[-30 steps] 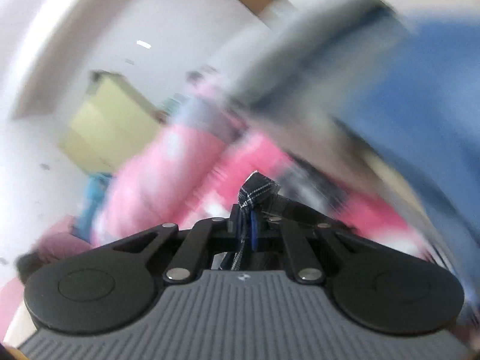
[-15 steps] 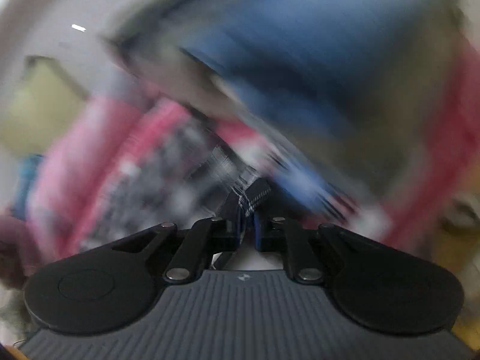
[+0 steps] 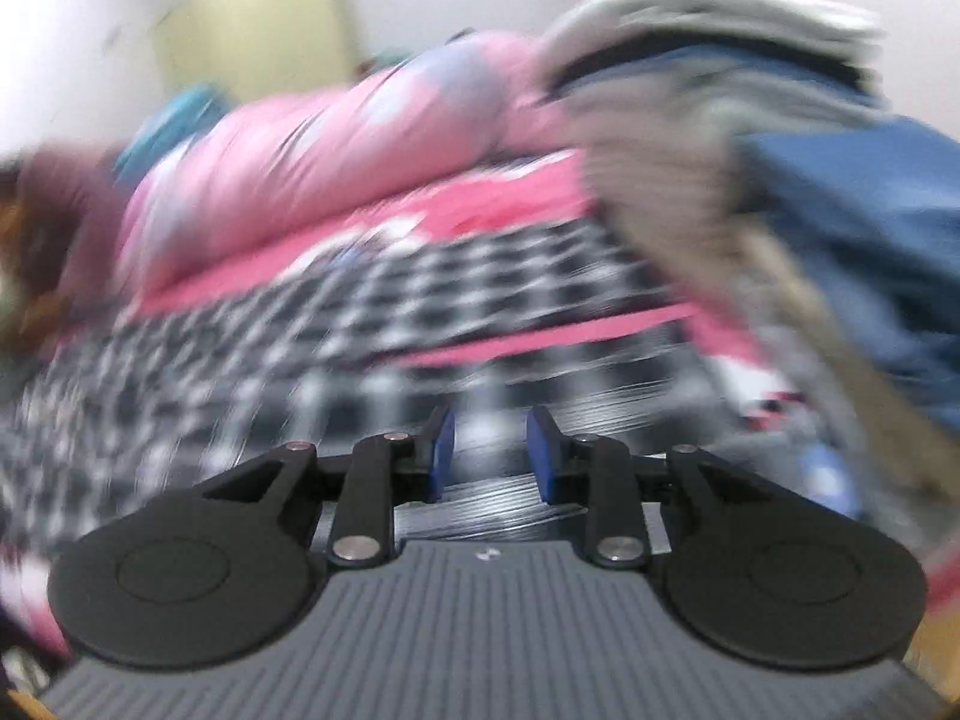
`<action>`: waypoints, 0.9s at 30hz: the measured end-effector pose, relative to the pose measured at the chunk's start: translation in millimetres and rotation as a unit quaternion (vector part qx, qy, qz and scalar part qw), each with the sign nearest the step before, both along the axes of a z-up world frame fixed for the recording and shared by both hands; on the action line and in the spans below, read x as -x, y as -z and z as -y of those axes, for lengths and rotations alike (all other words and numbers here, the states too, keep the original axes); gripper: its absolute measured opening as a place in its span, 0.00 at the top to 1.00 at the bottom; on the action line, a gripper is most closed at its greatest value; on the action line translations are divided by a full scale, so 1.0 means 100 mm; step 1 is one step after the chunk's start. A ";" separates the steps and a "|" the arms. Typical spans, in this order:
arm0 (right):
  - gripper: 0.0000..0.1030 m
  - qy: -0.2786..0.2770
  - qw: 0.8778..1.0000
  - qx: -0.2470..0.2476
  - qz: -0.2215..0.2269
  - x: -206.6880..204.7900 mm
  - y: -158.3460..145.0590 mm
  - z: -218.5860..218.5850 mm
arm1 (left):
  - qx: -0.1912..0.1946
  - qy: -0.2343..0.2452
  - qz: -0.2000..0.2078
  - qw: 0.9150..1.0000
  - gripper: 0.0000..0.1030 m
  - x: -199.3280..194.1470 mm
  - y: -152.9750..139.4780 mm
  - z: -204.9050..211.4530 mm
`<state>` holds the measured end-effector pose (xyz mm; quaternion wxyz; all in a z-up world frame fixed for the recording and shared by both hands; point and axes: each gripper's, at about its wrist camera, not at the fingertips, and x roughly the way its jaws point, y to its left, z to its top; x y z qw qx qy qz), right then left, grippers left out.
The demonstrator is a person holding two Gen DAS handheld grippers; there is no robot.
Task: Fold clothes
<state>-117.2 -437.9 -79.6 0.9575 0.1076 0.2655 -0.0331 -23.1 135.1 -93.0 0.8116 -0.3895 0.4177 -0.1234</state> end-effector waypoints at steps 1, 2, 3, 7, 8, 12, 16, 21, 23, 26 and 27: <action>0.75 -0.016 1.000 0.005 -0.017 -0.11 0.04 -0.03 | 0.001 0.002 0.000 1.000 0.78 0.00 0.00 -0.01; 0.75 -0.023 0.999 0.005 -0.031 -0.21 0.06 -0.04 | 0.002 0.003 0.000 1.000 0.78 0.00 0.01 -0.02; 0.75 -0.028 0.998 0.005 -0.049 -0.19 0.07 -0.03 | 0.004 0.004 -0.001 1.000 0.76 -0.01 0.01 -0.02; 0.75 -0.043 0.991 0.005 -0.123 -0.02 0.09 0.01 | 0.015 0.007 0.002 1.000 0.75 -0.01 0.05 -0.05; 0.75 -0.047 0.989 0.004 -0.142 0.02 0.09 0.02 | 0.019 0.007 0.003 1.000 0.75 -0.01 0.07 -0.06; 0.75 -0.063 0.975 0.004 -0.215 0.18 0.11 0.06 | 0.036 0.014 0.004 0.999 0.75 -0.04 0.13 -0.10; 0.75 -0.064 0.970 0.009 -0.236 0.35 0.05 0.06 | 0.044 0.022 0.006 0.999 0.75 -0.05 0.15 -0.14; 0.74 -0.132 0.985 0.006 -0.109 0.27 -0.28 -0.31 | 0.035 -0.013 0.002 0.999 0.93 0.00 0.17 -0.12; 0.72 -0.177 0.981 0.015 -0.074 0.14 -0.32 -0.57 | 0.035 -0.022 0.003 0.999 0.94 0.05 0.17 -0.11; 0.69 -0.250 0.966 0.040 -0.051 0.00 -0.27 -0.97 | 0.032 -0.013 0.013 0.999 0.94 0.14 0.15 -0.11; 0.68 -0.275 0.958 0.055 -0.050 -0.01 -0.23 -1.11 | 0.034 -0.010 0.015 0.999 0.94 0.16 0.13 -0.15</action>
